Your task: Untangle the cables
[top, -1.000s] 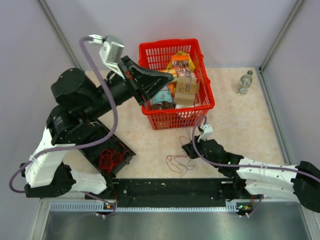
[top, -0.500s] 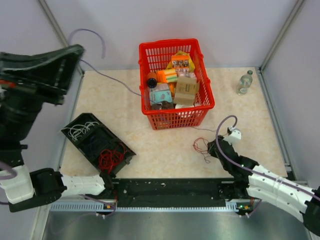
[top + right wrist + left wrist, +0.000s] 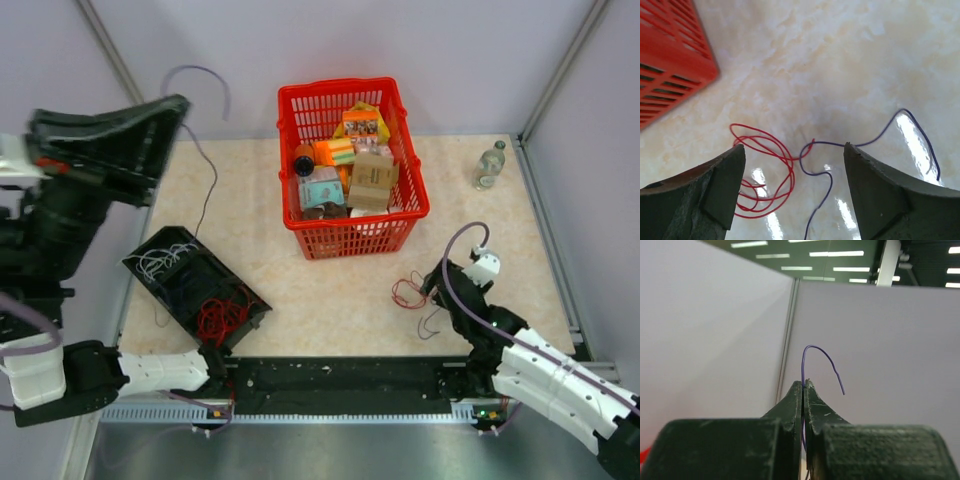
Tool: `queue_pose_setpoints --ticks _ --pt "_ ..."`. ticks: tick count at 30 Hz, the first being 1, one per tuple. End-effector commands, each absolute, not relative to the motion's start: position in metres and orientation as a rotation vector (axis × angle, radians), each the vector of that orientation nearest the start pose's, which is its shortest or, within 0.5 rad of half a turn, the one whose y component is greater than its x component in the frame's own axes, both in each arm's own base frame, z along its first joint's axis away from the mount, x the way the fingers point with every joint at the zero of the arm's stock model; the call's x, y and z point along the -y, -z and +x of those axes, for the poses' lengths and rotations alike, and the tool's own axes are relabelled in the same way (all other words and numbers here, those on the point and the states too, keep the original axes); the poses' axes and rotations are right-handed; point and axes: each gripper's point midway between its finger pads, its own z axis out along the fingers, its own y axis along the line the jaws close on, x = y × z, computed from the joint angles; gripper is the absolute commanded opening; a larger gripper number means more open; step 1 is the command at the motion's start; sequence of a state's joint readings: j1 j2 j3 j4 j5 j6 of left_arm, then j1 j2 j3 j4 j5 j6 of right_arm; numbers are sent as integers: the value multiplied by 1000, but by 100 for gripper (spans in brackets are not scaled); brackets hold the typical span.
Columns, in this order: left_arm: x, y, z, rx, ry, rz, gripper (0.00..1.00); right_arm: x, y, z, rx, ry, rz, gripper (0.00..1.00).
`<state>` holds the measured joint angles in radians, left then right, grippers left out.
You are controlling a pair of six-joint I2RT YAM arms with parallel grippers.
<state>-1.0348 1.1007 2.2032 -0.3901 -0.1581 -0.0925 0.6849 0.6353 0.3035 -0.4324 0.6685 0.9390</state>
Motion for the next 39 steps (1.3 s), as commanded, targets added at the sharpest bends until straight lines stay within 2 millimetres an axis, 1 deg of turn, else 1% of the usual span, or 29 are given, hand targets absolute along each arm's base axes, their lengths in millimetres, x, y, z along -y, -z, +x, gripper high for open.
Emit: queue_pose_setpoints --ticks 1,3,6,8,11,13,15,17,18,20,21,23,24,26,27,28,29,31,32,33,35,36,38,39 --pt "200 -658 141 -1112 1005 344 0 -83 -119 233 -1968 -222 391 79" --pt "210 -642 147 -1167 994 359 0 -89 -124 233 -1964 -247 334 79" --pt "205 -632 150 -1196 970 343 0 -95 -128 233 -1967 -271 288 79" --pt "198 -634 147 -1181 972 334 0 -96 -127 232 -1972 -282 285 79" --pt "183 -646 146 -1151 936 306 0 -99 -123 231 -1984 -300 284 79" --pt "176 -651 147 -1142 911 299 0 -102 -120 229 -1995 -317 275 79" --pt "180 -649 150 -1154 883 315 0 -110 -120 227 -2007 -357 234 79" --pt "187 -639 158 -1198 851 334 0 -124 -120 226 -2007 -430 167 79" --pt "193 -629 162 -1228 838 345 0 -130 -117 225 -2013 -462 158 79" --pt "201 -616 165 -1254 838 359 0 -125 -101 224 -2064 -432 238 78" --pt "206 -610 167 -1266 844 366 0 -124 -94 223 -2091 -422 286 76" --pt "212 -603 167 -1275 857 373 0 -132 -86 220 -2141 -456 310 68" --pt "214 -601 167 -1278 862 376 0 -140 -87 221 -2139 -505 316 61" --pt "218 -596 170 -1292 863 378 0 -153 -81 219 -2135 -611 332 34" --pt "220 -594 170 -1299 870 380 0 -156 -80 219 -2126 -642 353 27" --pt "223 -591 170 -1307 879 383 0 -155 -74 218 -2131 -644 388 23" --pt "227 -585 169 -1320 891 391 0 -153 -70 219 -2137 -631 413 20" --pt "239 -569 169 -1355 921 411 0 -143 -60 220 -2152 -561 463 20" --pt "245 -559 171 -1380 934 412 0 -137 -54 220 -2158 -520 497 20" --pt "251 -547 171 -1405 948 418 0 -126 -46 218 -2171 -448 534 22" --pt "265 -521 171 -1469 986 429 0 -106 -38 216 -2172 -327 603 25" --pt "272 -504 170 -1505 1005 452 0 -100 -39 217 -2163 -284 616 25" --pt "281 -471 169 -1594 1011 475 0 -94 -42 218 -2151 -251 606 25" --pt "283 -449 169 -1652 996 482 0 -94 -46 220 -2142 -249 590 25"
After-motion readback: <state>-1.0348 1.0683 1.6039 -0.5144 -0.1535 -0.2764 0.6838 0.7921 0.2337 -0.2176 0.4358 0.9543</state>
